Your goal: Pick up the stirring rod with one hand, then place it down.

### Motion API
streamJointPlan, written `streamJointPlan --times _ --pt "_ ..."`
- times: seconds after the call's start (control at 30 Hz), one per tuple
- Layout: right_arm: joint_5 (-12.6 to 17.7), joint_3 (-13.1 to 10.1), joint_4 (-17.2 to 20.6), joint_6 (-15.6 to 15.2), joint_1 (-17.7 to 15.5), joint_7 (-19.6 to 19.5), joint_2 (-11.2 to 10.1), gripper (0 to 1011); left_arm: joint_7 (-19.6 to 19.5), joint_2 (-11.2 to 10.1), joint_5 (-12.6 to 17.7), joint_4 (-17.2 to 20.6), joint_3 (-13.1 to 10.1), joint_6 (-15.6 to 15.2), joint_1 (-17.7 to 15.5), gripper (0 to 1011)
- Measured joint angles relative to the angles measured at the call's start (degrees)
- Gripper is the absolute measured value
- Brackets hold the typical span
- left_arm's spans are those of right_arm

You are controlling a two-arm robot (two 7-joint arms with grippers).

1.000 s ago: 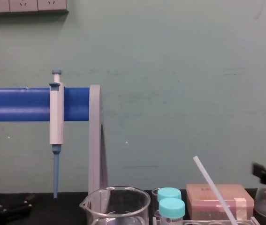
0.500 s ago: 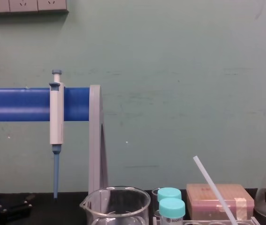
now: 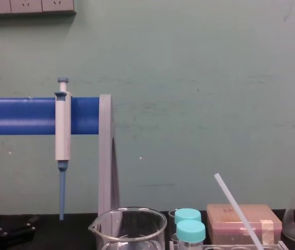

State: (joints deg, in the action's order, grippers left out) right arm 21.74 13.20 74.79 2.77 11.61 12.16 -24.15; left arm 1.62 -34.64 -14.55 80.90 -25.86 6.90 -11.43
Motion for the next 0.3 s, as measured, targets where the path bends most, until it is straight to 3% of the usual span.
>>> streamJointPlan --times 0.3 --pt "0.05 0.00 0.05 0.14 0.02 0.00 -0.04 1003 0.00 0.00 0.00 0.00 0.00 0.00 0.00 1000"
